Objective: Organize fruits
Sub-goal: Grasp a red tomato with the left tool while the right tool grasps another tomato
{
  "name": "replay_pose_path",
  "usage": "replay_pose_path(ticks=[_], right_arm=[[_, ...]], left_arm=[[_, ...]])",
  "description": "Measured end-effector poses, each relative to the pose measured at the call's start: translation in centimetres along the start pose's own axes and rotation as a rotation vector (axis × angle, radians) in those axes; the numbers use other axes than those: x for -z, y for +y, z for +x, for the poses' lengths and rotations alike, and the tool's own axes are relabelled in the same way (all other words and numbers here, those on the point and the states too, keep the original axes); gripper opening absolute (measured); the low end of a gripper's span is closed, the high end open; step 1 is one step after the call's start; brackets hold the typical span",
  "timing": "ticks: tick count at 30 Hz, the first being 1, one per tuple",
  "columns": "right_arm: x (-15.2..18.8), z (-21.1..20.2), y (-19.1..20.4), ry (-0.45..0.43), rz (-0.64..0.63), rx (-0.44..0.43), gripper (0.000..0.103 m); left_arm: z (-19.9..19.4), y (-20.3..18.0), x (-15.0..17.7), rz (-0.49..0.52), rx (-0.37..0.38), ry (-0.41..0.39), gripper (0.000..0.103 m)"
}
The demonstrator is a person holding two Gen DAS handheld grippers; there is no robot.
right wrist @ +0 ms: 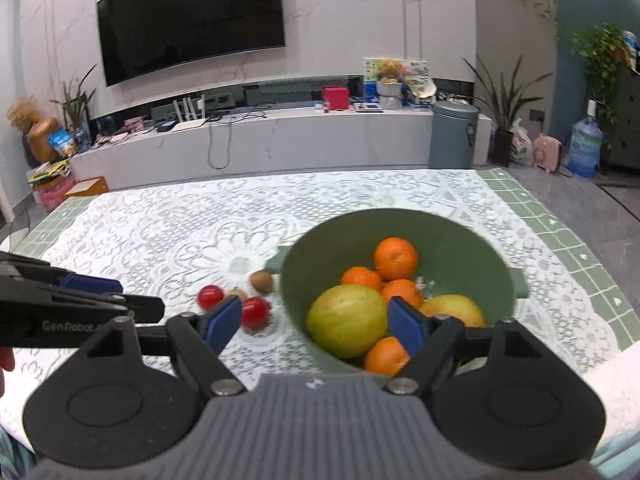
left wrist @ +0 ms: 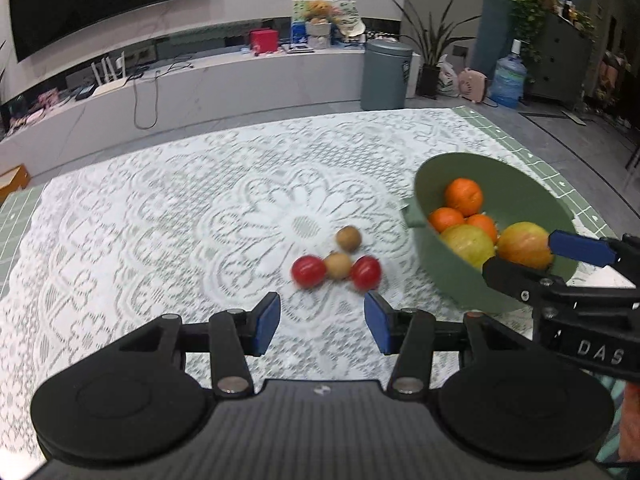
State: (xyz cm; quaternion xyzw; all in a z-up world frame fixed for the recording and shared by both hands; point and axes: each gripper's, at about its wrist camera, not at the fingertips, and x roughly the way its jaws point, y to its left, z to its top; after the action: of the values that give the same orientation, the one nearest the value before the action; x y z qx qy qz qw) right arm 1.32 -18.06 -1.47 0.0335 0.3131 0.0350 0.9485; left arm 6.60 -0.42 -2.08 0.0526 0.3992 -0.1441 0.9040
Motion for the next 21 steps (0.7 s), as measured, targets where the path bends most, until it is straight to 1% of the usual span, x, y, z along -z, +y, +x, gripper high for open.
replay_pose_path(ticks=[6,10,11,13,15,17,18,21], right_arm=[[0.9,1.2,2.4,0.008,-0.051,-0.023,0.073],[0.9,2.0,3.2,0.014,-0.078,-0.033,0.069],[1.0,2.2,3.3,0.021,-0.086,-0.034,0.066],[1.1,2.5,3.8,0.012,-0.120,-0.027,0.065],[1.3,2.7,4.5,-0.002,-0.168,-0.023,0.058],[1.4,2.9,5.3,-0.020,-0.232,-0.015,0.055],[1.5,3.1,5.6,-0.017,-0.252,-0.017,0.050],[1.7,4.4,6.0,0.014,-0.274,-0.031,0.043]], left_arm=[[0.2,1.5,1.3,-0.028,0.014,-0.004,0.058],[0.7,2.1,1.8,-0.030,0.032,-0.003,0.057],[1.0,2.3,1.9,-0.032,0.036,-0.002,0.057],[1.3,2.6,1.9,-0.039,0.052,0.001,0.054],[1.8,2.8,1.8,-0.038,0.064,0.004,0.052],[2.2,3.0,1.8,-0.025,0.073,0.001,0.051],[2.4,3.0,1.7,-0.017,0.074,0.000,0.049],[3.4,3.2,1.5,0.010,0.065,0.013,0.047]])
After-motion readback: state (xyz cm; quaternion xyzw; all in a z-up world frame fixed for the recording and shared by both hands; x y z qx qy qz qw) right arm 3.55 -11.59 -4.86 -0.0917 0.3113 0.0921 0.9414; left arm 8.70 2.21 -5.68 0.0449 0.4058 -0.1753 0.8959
